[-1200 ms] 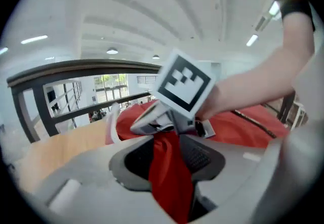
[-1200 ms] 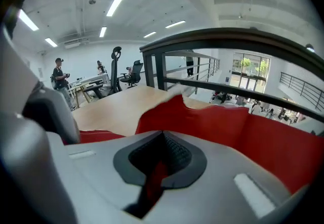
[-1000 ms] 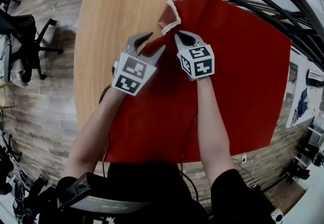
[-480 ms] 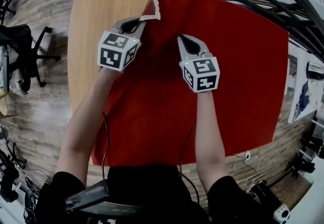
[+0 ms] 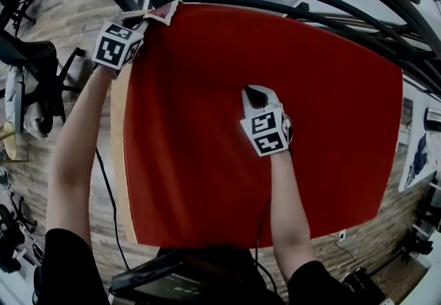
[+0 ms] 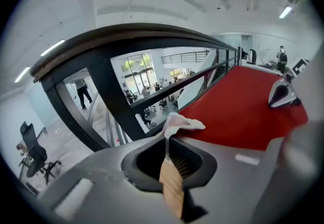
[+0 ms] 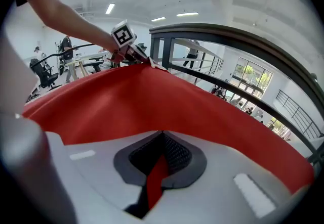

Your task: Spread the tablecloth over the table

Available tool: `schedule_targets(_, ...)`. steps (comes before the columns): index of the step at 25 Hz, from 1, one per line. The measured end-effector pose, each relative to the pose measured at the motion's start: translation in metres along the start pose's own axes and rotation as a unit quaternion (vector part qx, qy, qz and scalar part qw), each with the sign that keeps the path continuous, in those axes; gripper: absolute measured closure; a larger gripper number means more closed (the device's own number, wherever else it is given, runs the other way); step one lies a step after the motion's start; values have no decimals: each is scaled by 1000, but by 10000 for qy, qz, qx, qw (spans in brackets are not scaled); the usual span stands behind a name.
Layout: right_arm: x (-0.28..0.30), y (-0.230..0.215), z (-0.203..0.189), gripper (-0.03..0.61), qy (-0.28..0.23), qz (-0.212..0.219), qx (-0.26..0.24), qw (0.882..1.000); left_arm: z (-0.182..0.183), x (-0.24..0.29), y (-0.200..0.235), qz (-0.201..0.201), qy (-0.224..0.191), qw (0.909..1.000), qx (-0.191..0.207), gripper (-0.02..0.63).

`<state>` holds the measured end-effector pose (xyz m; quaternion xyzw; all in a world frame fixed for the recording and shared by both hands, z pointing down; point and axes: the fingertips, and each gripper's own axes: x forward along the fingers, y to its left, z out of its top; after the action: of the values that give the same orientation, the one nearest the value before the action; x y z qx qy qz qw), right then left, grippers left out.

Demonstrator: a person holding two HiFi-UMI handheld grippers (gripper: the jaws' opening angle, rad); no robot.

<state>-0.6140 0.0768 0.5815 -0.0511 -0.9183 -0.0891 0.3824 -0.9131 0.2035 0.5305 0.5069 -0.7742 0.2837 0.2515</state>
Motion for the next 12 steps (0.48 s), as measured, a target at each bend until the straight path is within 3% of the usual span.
schedule_targets(2, 1, 0, 1, 569, 0, 0, 62, 10000, -16, 2, 7, 204, -19, 9991, -361, 536)
schedule_targets(5, 4, -2, 4, 569, -94, 41, 257, 9996, -34, -8, 37, 724, -311, 9890, -1251, 354)
schedule_targets(8, 5, -2, 3, 569, -110, 8, 263, 9996, -56, -28, 76, 1228, -452, 9724, -1932, 353)
schedule_targets(10, 6, -2, 3, 569, -101, -12, 288, 9995, -56, -39, 79, 1155, -536, 9747, -1836, 430)
schedule_targets(11, 7, -2, 3, 569, -89, -15, 319, 9995, -48, -42, 65, 856, -633, 9814, -1595, 575)
schedule_targets(12, 7, -1, 3, 569, -74, -10, 353, 9994, -38, -42, 42, 437, -724, 9876, -1322, 607)
